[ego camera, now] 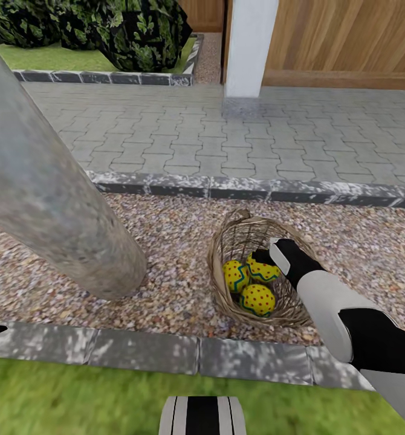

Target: Take the three Easter eggs out of the wicker basket on the lawn in the garden, then place them on the lawn next to a single tree (choose any tree) so that all three eggs are next to the same tree and none are left in the basket.

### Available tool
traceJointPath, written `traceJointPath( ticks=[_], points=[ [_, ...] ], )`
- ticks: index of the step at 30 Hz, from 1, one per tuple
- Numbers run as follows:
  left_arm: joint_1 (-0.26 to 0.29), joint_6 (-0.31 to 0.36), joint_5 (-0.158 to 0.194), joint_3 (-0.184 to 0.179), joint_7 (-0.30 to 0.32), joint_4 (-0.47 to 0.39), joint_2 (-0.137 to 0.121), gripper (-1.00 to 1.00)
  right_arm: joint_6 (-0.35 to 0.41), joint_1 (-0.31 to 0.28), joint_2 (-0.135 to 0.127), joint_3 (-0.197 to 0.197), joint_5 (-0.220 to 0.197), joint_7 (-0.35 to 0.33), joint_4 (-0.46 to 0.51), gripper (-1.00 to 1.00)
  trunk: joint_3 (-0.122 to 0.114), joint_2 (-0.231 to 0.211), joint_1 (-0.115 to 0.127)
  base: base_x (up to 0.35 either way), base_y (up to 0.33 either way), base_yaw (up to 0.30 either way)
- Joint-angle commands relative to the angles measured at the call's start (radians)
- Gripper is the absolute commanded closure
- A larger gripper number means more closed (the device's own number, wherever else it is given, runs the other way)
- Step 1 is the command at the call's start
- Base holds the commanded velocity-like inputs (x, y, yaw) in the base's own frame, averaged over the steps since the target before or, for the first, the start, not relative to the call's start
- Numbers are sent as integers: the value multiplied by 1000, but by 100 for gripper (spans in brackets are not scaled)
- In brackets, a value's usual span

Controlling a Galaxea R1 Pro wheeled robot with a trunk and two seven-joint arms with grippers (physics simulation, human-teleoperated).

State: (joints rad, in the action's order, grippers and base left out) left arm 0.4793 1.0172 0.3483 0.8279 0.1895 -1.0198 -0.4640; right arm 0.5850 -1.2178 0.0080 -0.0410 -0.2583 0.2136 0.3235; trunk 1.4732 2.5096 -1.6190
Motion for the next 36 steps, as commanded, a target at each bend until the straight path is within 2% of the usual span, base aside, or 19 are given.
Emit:
traceJointPath(
  ticks=[1,29,33,36],
  points=[
    [1,4,-9,3,11,0,0,-100,4,0,0,-5,-7,8,2,100,-3,0,1,0,0,0],
    [1,6,-9,2,10,1,-2,-100,35,0,0,-5,-9,10,3,100,-112,-7,13,-57,0,0],
    [1,6,-9,2,11,1,-2,-100,72,0,-2,-6,-69,6,68,100,-127,-7,15,0,0,0],
    [1,6,-9,2,11,1,-2,-100,76,2,-2,-7,-77,6,91,100,-139,-8,16,0,0,0]
  ],
)
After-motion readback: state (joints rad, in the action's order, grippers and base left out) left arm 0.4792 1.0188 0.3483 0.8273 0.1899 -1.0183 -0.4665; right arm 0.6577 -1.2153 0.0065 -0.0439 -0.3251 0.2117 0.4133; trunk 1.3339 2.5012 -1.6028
